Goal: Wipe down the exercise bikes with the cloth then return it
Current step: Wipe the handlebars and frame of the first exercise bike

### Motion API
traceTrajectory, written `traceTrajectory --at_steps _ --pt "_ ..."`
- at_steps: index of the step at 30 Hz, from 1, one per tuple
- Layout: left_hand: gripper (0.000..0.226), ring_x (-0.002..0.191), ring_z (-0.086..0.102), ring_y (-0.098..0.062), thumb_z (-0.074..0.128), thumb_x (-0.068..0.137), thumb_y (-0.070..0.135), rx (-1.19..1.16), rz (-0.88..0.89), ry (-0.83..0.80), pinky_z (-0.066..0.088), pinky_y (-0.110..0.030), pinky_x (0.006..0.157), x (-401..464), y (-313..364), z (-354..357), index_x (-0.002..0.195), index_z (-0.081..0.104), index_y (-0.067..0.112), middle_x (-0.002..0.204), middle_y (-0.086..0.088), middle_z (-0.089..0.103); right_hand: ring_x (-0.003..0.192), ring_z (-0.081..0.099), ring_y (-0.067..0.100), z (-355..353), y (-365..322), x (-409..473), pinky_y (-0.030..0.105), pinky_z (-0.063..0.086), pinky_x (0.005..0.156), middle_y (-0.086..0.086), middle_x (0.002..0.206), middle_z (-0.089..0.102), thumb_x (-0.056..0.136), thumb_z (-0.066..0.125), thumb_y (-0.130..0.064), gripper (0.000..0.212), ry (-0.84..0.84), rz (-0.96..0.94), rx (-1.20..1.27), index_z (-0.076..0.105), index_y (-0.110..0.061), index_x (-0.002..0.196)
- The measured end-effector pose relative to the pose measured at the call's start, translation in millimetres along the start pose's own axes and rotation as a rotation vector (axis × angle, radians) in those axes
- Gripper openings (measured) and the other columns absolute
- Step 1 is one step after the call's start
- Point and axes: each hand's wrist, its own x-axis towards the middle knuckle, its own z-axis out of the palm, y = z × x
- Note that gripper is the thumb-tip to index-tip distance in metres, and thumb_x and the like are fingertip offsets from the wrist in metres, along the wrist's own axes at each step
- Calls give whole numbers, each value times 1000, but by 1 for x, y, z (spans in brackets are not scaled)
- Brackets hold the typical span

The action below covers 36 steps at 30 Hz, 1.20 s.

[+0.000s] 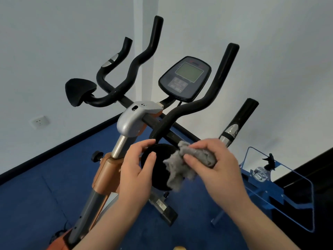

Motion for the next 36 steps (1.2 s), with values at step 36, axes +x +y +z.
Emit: traceTrajectory --at_steps 36 --pt "23 110 47 -8 46 89 29 636 185 195 23 -23 99 9 11 39 105 62 28 113 14 57 91 60 9 -21 55 51 30 34 87 -17 97 66 83 60 -32 24 -305 -322 -605 67 -31 106"
